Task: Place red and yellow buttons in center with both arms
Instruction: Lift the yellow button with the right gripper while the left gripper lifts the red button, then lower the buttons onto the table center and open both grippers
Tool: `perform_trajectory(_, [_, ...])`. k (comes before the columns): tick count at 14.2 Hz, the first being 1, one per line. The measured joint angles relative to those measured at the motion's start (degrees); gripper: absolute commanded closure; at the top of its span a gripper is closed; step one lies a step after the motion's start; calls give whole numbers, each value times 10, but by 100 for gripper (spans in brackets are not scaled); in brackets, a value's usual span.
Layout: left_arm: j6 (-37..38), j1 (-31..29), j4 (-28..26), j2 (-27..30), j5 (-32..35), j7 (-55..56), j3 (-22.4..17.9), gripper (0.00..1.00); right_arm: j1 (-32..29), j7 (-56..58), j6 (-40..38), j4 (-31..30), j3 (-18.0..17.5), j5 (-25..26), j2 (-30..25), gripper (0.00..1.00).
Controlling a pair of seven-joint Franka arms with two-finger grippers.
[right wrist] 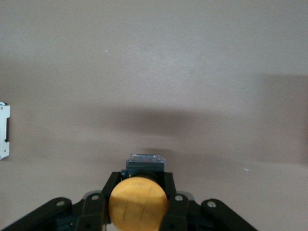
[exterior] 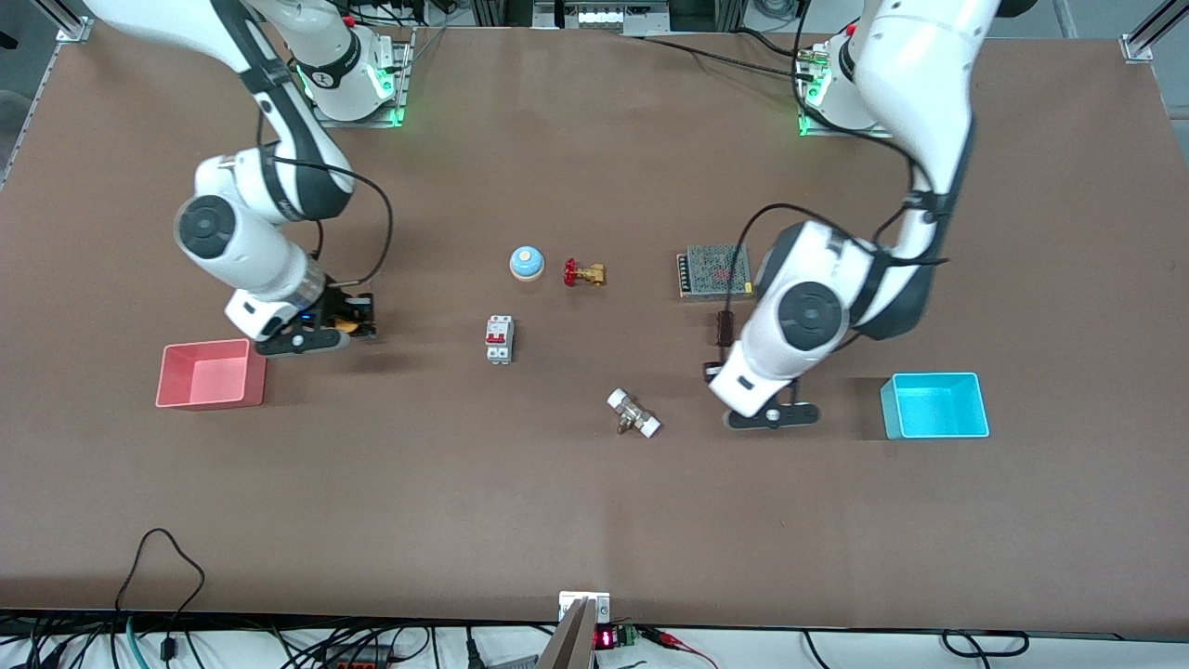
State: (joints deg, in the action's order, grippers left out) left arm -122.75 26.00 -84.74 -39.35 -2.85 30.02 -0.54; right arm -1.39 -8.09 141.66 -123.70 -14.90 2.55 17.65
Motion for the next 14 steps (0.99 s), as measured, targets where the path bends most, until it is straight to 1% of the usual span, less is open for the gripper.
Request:
perform_trajectory(3, [-27, 26, 2, -29, 0, 12, 0, 67, 18, -69, 28, 0, 0, 61, 25, 85])
perform_trajectory(5, [-49, 33, 2, -42, 0, 15, 0, 67, 21, -98, 44, 0, 0, 89, 36, 85])
perform_trajectory(10, [-57, 36, 2, -57, 0, 25, -1, 65, 21, -102, 69, 0, 0, 93, 52, 84])
perform_trajectory(11, [-57, 37, 2, -59, 0, 25, -1, 61, 21, -102, 70, 0, 0, 93, 54, 78])
perform_trajectory(12, [-57, 37, 2, -63, 0, 25, -1, 51, 21, -102, 71, 0, 0, 93, 55, 63])
perform_trajectory(13, [-57, 38, 2, -66, 0, 25, -1, 34, 21, -102, 71, 0, 0, 93, 56, 58])
perform_trajectory(14, [-57, 38, 2, -67, 0, 25, -1, 17, 21, -102, 71, 0, 0, 93, 57, 51])
